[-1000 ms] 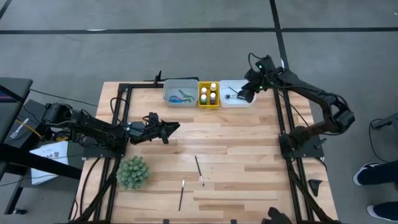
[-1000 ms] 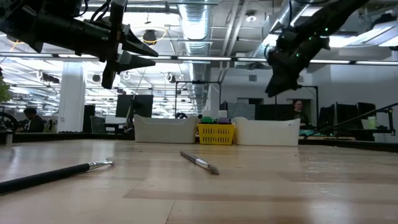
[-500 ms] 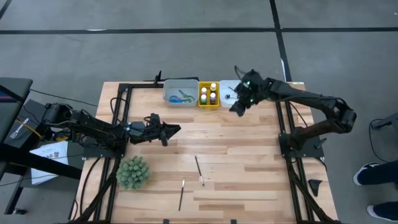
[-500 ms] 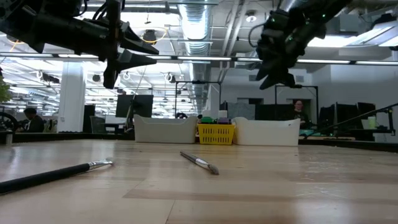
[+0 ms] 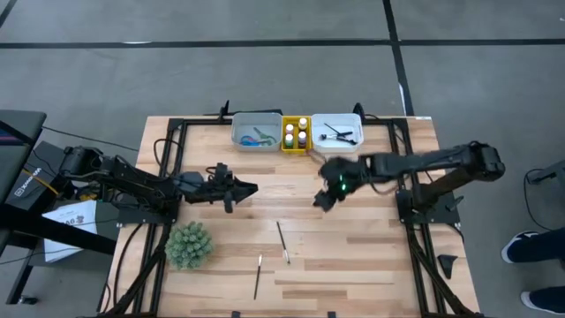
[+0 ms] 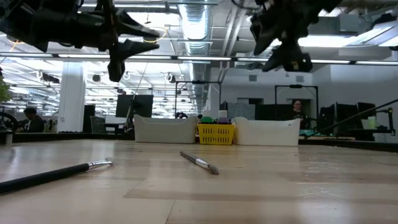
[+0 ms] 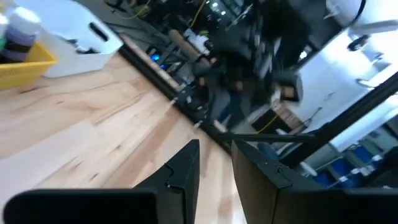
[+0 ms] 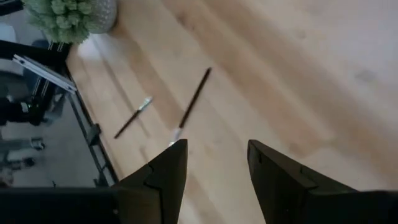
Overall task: Pick & Place Paint Supplies
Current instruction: Put the black foundation brush into the white bin
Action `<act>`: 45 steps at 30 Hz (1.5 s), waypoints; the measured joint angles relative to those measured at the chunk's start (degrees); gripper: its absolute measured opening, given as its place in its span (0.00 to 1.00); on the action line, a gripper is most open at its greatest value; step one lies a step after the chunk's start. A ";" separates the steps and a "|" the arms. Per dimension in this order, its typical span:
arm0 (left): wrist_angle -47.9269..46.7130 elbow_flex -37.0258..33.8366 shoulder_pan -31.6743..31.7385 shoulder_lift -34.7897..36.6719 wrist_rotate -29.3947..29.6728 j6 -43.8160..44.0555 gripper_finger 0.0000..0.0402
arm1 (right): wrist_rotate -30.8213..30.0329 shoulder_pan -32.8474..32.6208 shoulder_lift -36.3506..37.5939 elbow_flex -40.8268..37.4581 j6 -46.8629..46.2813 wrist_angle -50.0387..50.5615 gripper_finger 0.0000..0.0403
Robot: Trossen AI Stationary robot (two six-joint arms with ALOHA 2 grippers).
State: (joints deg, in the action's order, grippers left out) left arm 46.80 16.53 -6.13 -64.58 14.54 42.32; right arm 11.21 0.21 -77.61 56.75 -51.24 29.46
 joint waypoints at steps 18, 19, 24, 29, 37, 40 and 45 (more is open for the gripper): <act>15.02 0.03 0.02 1.14 -1.00 -4.88 0.22 | -21.76 -28.29 -19.51 7.06 -37.66 -25.33 0.41; 15.26 0.04 0.02 1.30 -1.00 -4.91 0.22 | -21.82 -28.86 -21.03 8.88 -38.25 -25.06 0.41; 15.12 0.07 0.04 2.07 -1.00 -5.02 0.22 | -21.79 -30.43 -28.38 20.49 -39.57 -18.52 0.41; 15.15 0.04 0.04 2.40 -0.98 -4.78 0.22 | -21.94 -30.62 -35.36 35.66 -41.20 1.21 0.41; 15.01 0.01 0.04 2.99 -1.14 -6.51 0.22 | -25.43 -30.88 -46.63 51.59 -47.49 16.09 0.41; 14.35 -0.02 0.06 3.21 -1.32 -6.53 0.22 | -24.94 -30.73 -50.95 55.35 -51.83 17.01 0.41; 14.15 -0.02 0.00 3.73 -3.08 -6.53 0.22 | -24.49 -30.67 -56.84 60.39 -57.13 23.15 0.41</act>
State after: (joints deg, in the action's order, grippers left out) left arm 60.95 16.51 -6.13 -60.85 11.46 35.79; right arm -13.27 -30.46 -134.45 117.13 -108.37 52.60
